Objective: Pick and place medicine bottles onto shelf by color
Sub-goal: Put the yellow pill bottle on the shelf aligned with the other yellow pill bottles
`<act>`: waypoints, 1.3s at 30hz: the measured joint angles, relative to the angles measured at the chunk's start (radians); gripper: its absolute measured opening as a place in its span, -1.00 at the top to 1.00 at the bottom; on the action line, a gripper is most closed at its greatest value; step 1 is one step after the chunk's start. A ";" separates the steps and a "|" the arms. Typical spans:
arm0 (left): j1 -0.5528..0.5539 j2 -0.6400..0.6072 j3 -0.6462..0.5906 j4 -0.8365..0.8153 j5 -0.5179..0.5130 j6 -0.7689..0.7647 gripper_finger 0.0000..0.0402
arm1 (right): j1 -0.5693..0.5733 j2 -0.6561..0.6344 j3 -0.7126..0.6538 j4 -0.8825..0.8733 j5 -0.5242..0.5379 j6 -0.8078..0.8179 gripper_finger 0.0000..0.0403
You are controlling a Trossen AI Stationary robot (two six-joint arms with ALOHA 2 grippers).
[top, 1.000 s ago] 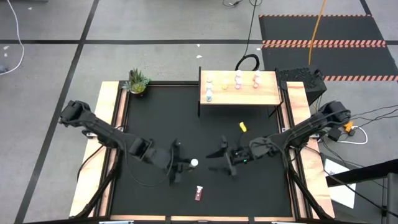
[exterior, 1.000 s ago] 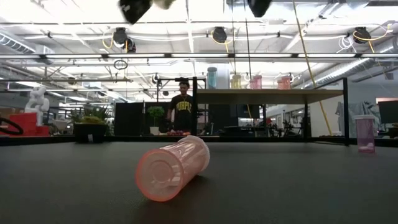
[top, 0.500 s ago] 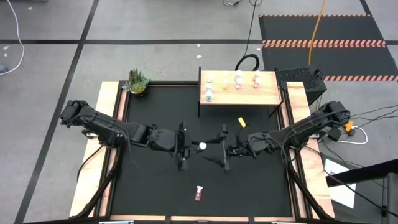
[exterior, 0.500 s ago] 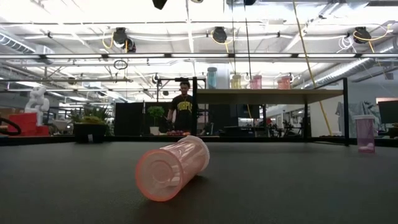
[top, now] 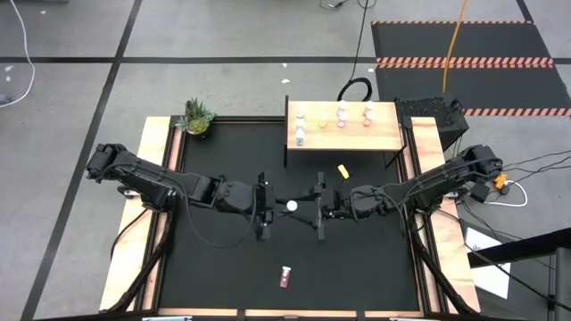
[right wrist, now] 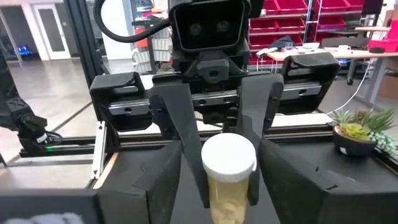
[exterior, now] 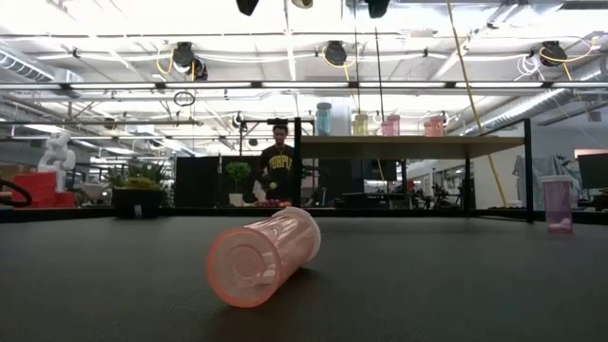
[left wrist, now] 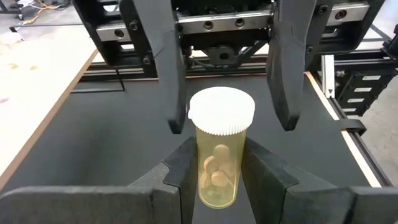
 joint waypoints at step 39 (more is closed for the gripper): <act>0.145 -0.068 0.002 -0.244 -0.052 -0.050 -0.57 | -0.254 -0.282 -0.028 -0.406 0.277 -0.092 0.43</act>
